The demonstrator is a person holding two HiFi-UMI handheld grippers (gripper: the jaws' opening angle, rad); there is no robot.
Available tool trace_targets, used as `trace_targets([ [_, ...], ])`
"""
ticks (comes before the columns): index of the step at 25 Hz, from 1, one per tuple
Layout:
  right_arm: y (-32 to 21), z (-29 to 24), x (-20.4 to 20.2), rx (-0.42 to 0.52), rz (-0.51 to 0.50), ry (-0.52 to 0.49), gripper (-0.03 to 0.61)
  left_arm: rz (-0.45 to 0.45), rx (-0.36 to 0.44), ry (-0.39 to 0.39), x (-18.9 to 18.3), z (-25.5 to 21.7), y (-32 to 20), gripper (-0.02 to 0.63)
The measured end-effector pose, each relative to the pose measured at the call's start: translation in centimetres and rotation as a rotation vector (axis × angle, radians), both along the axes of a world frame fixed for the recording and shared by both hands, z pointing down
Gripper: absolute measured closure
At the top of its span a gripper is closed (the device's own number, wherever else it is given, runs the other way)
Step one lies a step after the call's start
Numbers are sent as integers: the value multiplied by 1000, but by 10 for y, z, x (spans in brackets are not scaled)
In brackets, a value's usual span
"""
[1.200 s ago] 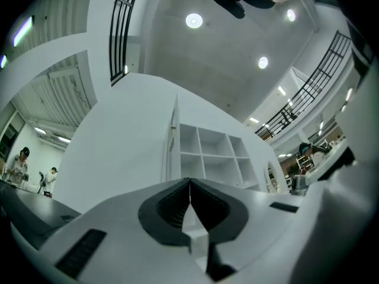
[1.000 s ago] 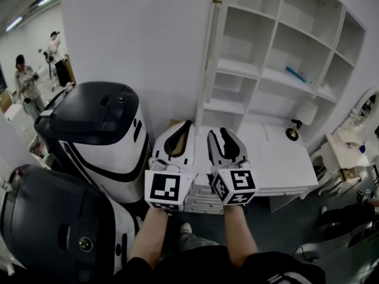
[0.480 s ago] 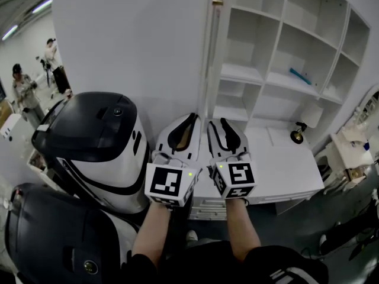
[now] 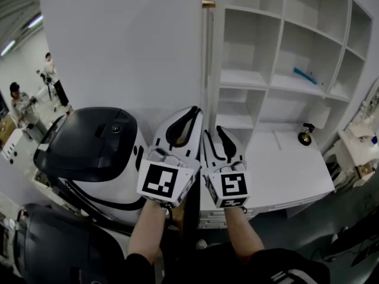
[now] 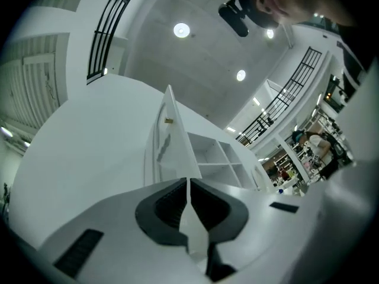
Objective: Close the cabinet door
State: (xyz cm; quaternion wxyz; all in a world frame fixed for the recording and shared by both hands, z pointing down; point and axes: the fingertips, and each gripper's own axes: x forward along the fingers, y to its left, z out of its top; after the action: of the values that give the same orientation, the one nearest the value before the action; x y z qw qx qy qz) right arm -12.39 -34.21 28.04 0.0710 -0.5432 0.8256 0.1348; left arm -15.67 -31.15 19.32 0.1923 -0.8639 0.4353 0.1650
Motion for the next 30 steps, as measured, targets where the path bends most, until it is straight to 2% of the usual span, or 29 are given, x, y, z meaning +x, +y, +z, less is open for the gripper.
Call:
trace_targets([
  [5,-11,3,2,40,18,38,451,12,96,-21,5,-44,-6,600],
  [7,-12,-1,-2,44,19,21,451,23,129,-30,8,-63,-9,600],
  [10,-13,-6,-8,0,16,-9,453,33,189,-26,7,-92,-17,600],
  [14,-10,8,-2,20,20,-38,459,51,264,-31,1,-124,-28,598],
  [18,-11,2,-1,26,40,-54,463,82,292,-37,-5,-151,-39,587],
  [23,-15,3,-4,-13,89,-56,466,146,313,-52,-4,-183,-50,555],
  [30,-13,3,-1,-21,150,-106,476,188,324,-103,6,-192,-58,546],
])
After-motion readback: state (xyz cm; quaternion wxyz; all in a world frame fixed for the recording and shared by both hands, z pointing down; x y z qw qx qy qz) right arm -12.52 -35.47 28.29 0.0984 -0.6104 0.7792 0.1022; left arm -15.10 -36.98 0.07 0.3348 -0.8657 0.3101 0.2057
